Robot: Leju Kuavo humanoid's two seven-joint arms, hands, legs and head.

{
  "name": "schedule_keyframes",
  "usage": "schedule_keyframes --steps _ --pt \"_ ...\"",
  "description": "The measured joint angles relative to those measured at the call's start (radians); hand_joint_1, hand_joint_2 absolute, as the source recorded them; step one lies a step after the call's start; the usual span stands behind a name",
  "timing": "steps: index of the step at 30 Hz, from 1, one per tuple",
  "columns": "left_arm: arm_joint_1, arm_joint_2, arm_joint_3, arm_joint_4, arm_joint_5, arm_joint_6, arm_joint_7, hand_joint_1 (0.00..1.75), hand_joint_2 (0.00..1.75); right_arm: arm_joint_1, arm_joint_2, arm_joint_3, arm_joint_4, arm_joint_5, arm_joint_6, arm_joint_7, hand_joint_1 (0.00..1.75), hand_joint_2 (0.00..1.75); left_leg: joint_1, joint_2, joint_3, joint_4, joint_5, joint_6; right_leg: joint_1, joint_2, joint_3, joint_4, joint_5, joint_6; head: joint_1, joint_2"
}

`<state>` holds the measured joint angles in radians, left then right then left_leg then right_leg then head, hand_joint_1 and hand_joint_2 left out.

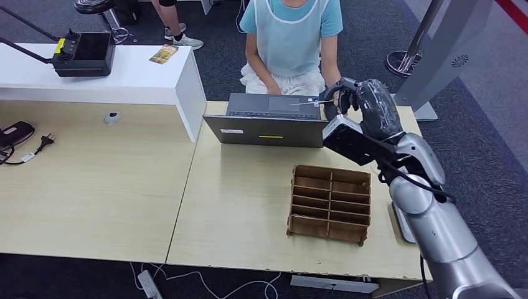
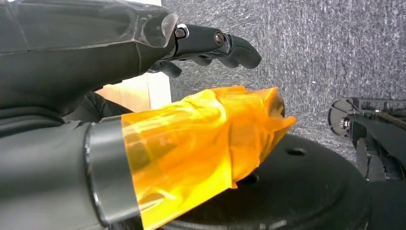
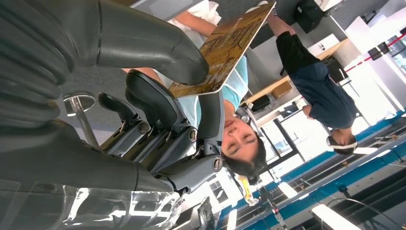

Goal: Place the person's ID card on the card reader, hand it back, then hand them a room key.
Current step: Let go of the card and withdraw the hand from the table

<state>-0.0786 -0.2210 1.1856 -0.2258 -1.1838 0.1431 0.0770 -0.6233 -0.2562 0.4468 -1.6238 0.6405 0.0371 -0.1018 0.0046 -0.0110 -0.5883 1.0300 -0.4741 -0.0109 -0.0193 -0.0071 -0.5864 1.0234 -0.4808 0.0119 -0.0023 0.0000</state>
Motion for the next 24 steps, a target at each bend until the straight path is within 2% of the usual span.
schedule_keyframes --steps 8,18,24 --pt "0.0 -0.002 0.0 0.0 -0.01 -0.001 0.0 0.0 0.0 -0.101 0.051 0.026 0.06 0.0 0.001 0.031 1.75 1.75 0.0 0.0 0.0 0.0 0.0 0.0 0.0 0.0 0.0 0.0 0.0 0.0 0.0 0.0" --pt "0.0 0.0 0.001 0.0 -0.014 -0.014 0.009 0.0 0.0 -0.243 0.14 0.051 0.171 -0.002 0.015 0.081 1.75 1.75 0.0 0.0 0.0 0.0 0.001 -0.001 0.0 0.0 0.0 0.0 0.0 0.0 0.0 0.0" --pt "0.0 0.003 0.001 0.0 -0.031 -0.017 0.008 0.0 0.0 -0.306 0.165 0.055 0.24 0.0 0.014 0.097 1.75 1.75 0.0 0.0 0.0 0.0 0.001 -0.001 0.0 0.0 0.0 0.0 0.001 0.0 0.0 0.0"
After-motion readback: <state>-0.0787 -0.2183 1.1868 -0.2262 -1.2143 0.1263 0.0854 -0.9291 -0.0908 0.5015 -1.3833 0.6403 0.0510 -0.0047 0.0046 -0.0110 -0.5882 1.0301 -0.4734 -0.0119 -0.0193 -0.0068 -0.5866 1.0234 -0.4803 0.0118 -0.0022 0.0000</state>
